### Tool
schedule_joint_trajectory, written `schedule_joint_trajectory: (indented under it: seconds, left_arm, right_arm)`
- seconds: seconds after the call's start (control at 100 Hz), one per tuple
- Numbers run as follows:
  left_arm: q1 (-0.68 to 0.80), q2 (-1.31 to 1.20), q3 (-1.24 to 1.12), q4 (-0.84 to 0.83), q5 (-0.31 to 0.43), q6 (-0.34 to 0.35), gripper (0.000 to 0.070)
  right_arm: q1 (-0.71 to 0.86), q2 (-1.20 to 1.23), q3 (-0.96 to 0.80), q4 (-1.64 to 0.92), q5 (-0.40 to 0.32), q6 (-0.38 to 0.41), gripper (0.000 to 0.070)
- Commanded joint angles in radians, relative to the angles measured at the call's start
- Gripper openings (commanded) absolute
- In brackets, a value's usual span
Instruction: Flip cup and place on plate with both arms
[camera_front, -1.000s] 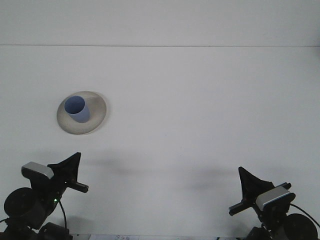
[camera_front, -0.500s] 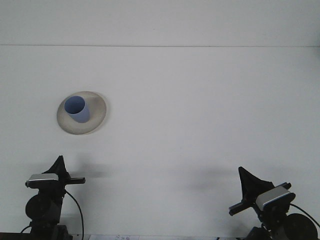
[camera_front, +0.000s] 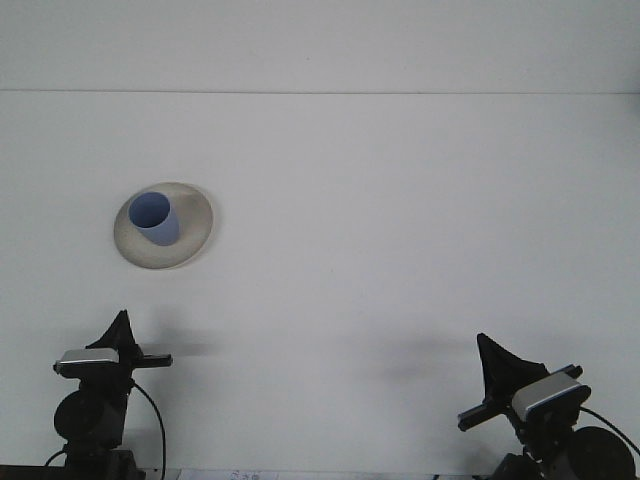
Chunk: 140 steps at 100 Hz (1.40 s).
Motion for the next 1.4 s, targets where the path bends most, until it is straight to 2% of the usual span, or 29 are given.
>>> schedule_joint_trajectory:
  seconds: [0.0, 0.61, 0.7, 0.83, 0.92, 1.09, 1.16, 1.39]
  left_arm:
    - [0.001, -0.002, -0.020, 0.010, -0.002, -0.010, 0.0013]
    - [0.001, -0.002, -0.019, 0.011, -0.002, -0.010, 0.0013]
    - [0.001, -0.002, -0.019, 0.011, -0.002, -0.010, 0.0013]
    - [0.001, -0.002, -0.019, 0.011, -0.002, -0.010, 0.0013]
    - [0.001, -0.002, -0.019, 0.010, -0.002, -0.010, 0.0013]
    - [0.001, -0.002, -0.019, 0.011, -0.002, -0.010, 0.0013]
    - [0.001, -0.002, -0.019, 0.011, -0.002, -0.010, 0.0013]
    - [0.001, -0.002, -0.019, 0.011, -0.002, -0.010, 0.0013]
  right_arm:
    - [0.008, -0.001, 0.009, 0.011, 0.000, 0.001, 0.0003]
    - [0.006, -0.001, 0.009, 0.011, 0.001, 0.001, 0.0003]
    - [-0.052, 0.000, 0.005, 0.030, -0.002, -0.047, 0.0003]
    - [-0.225, -0.013, -0.079, 0.147, -0.006, -0.080, 0.0003]
    - [-0.388, -0.040, -0.205, 0.274, -0.070, -0.129, 0.0003]
    - [-0.657, -0.090, -0.444, 0.486, -0.326, -0.130, 0.0003]
    - [-0.726, -0.106, -0.513, 0.545, -0.394, -0.128, 0.0003]
    - [-0.802, -0.124, -0.586, 0.569, -0.404, -0.125, 0.0003]
